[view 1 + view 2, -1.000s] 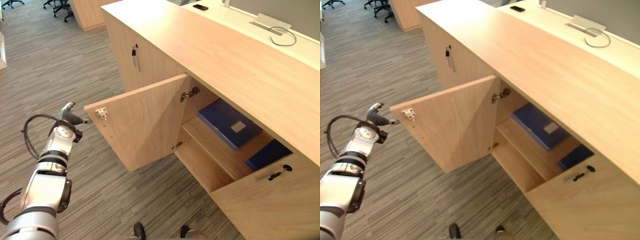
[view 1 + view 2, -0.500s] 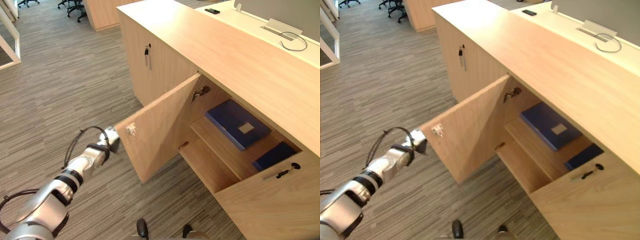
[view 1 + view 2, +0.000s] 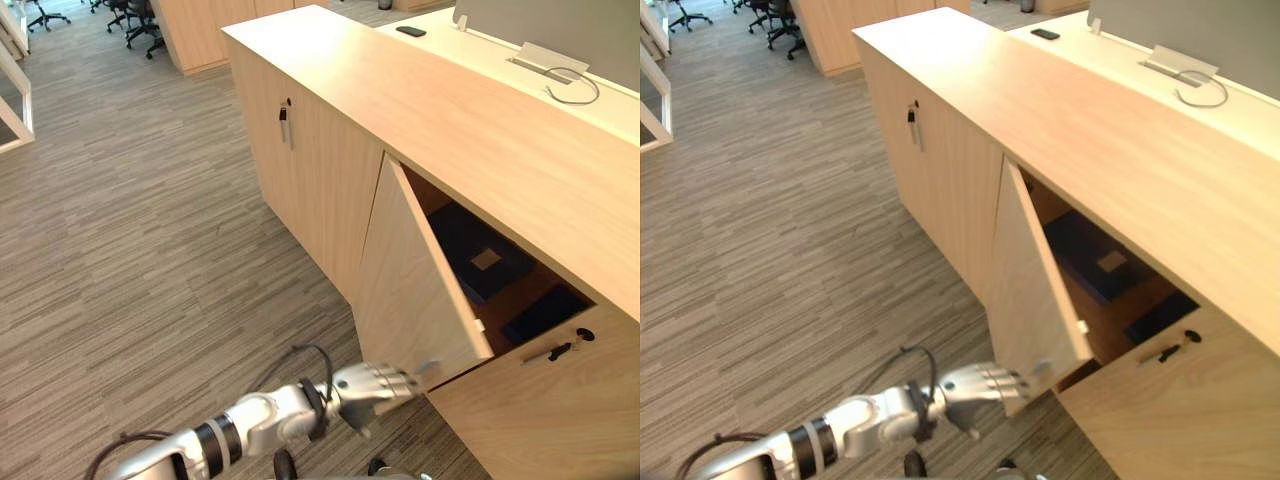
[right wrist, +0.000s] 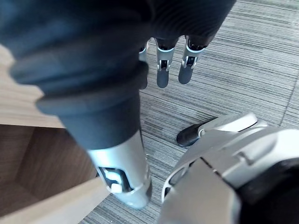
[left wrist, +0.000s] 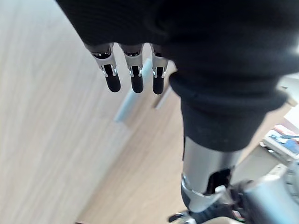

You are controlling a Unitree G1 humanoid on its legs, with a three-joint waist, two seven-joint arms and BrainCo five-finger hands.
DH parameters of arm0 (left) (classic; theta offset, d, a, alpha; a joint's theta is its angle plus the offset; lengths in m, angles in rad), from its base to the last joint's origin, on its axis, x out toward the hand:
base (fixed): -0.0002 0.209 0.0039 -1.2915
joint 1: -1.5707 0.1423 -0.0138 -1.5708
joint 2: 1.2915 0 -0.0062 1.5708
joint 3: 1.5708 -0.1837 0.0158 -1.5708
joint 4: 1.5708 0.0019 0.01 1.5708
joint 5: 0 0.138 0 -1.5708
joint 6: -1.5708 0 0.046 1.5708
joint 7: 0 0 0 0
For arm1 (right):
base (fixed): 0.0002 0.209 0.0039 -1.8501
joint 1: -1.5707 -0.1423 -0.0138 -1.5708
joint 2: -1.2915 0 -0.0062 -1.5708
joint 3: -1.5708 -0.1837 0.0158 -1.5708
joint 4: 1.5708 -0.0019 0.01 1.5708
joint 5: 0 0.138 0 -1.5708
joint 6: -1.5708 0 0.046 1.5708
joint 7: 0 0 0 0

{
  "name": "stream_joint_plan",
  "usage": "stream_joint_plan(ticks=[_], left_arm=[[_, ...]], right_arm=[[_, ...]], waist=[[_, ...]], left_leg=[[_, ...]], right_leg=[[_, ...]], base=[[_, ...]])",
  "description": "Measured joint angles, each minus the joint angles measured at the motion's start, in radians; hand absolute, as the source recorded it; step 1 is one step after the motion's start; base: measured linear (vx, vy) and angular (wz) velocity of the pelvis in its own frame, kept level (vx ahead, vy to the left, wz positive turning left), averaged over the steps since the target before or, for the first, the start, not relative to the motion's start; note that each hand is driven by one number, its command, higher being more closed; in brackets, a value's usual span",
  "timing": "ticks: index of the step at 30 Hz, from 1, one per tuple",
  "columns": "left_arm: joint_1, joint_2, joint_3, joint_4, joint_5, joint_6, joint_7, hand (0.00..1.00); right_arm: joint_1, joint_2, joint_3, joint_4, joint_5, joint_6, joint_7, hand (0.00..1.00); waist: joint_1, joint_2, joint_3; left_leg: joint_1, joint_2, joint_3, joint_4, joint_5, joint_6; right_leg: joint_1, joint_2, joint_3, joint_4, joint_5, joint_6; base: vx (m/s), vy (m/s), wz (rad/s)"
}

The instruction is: Walk over to the cabinet, pick up the folder, carry it to the office cabinet, place the folder inside the office cabinet, then close the office cabinet door

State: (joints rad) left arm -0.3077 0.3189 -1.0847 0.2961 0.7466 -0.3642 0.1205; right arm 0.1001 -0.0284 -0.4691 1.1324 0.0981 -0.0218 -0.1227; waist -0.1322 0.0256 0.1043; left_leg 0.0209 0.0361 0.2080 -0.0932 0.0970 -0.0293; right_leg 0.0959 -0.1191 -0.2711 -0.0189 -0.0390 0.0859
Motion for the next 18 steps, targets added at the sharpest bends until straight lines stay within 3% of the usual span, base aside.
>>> stream_joint_plan(ticks=[10, 14, 15, 18], left_arm=[[0.046, -0.078, 0.024, 0.088, -0.161, 0.023, -0.027, 0.0], [0.124, -0.185, 0.291, 0.333, -0.431, 0.122, -0.065, 0.0], [0.125, -0.189, 0.336, 0.387, -0.47, 0.144, -0.072, 0.0], [0.148, -0.153, 0.434, 0.505, -0.791, 0.23, -0.153, 0.0]], right_arm=[[-0.004, -0.016, 0.083, 0.002, 0.039, -0.001, -0.026, 0.0], [-0.008, -0.018, 0.106, 0.002, 0.038, 0.003, -0.024, 0.0], [-0.008, -0.014, 0.104, 0.002, 0.038, 0.003, -0.024, 0.0], [-0.011, -0.009, 0.097, 0.002, 0.038, 0.021, -0.005, 0.0]], waist=[[-0.002, -0.011, -0.005], [-0.004, -0.021, -0.01], [-0.004, -0.026, -0.013], [-0.004, -0.032, -0.015]], left_leg=[[-0.001, 0.009, -0.004, -0.001, 0.009, 0.0], [-0.002, 0.013, -0.002, 0.0, 0.009, -0.001], [-0.002, 0.017, -0.001, 0.0, 0.009, -0.001], [0.001, 0.029, 0.01, 0.002, 0.007, -0.008]], right_leg=[[-0.002, 0.009, -0.002, -0.006, 0.005, -0.007], [0.0, 0.015, -0.001, -0.01, 0.009, -0.011], [0.001, 0.018, -0.001, -0.012, 0.009, -0.012], [0.007, 0.033, 0.006, -0.021, 0.011, -0.015]], base=[[-0.06, -0.004, 0.0], [0.0, 0.0, 0.0], [0.01, -0.037, -0.02], [0.01, -0.044, -0.12]])
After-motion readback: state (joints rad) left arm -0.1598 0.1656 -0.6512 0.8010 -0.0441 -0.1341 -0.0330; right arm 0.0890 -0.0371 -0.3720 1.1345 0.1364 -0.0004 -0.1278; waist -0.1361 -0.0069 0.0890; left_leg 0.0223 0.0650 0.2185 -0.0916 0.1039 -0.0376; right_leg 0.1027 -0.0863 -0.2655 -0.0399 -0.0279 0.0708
